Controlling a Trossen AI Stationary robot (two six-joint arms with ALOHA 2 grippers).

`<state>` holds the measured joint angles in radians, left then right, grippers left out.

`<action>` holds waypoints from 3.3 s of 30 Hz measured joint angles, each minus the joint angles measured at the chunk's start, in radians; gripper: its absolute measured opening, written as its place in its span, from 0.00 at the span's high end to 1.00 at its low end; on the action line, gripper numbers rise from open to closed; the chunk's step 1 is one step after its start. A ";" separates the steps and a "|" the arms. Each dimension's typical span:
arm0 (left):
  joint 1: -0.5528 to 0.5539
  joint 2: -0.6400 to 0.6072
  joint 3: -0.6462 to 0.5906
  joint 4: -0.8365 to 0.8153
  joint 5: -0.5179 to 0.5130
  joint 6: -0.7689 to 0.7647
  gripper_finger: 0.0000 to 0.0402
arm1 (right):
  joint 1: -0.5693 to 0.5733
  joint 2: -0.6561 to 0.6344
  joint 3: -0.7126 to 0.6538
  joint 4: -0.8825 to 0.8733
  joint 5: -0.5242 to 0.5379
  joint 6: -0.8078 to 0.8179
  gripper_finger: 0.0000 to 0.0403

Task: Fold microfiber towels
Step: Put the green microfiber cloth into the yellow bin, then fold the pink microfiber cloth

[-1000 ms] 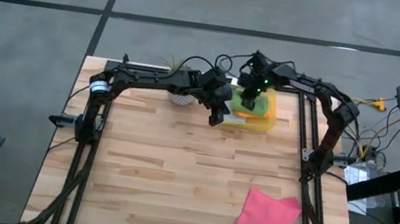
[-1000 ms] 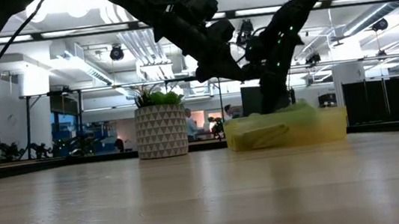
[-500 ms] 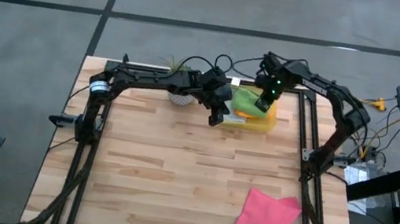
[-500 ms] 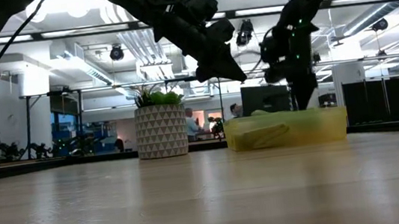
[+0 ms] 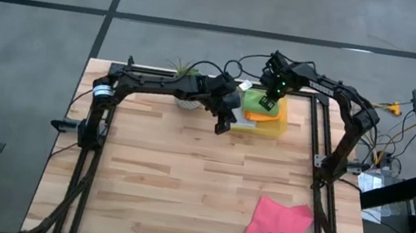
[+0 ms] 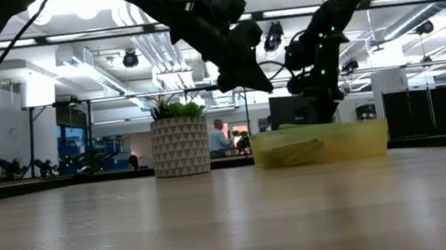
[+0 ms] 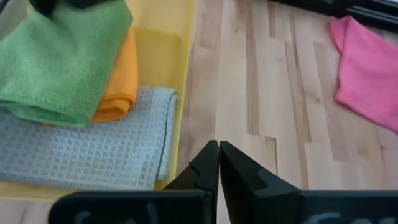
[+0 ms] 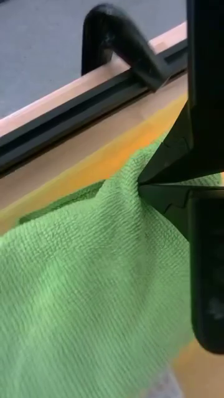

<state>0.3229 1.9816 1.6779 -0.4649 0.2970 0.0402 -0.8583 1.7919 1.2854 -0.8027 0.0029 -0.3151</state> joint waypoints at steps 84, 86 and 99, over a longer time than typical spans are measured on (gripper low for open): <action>-0.436 -0.444 -0.749 0.736 -0.055 -0.183 0.99 | 1.296 -0.209 -0.141 -0.089 0.257 1.183 0.98; -0.424 -0.418 -0.743 0.848 -0.055 -0.207 0.96 | 1.281 -0.211 -0.109 -0.141 0.286 1.182 0.98; -0.376 -0.184 -0.655 0.961 -0.017 -0.352 0.50 | 1.208 -0.237 0.019 -0.200 0.410 1.045 0.98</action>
<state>-0.0533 1.7978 1.0228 0.4965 0.2802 -0.3117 0.3497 1.5545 1.3045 -1.0026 0.4129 0.7297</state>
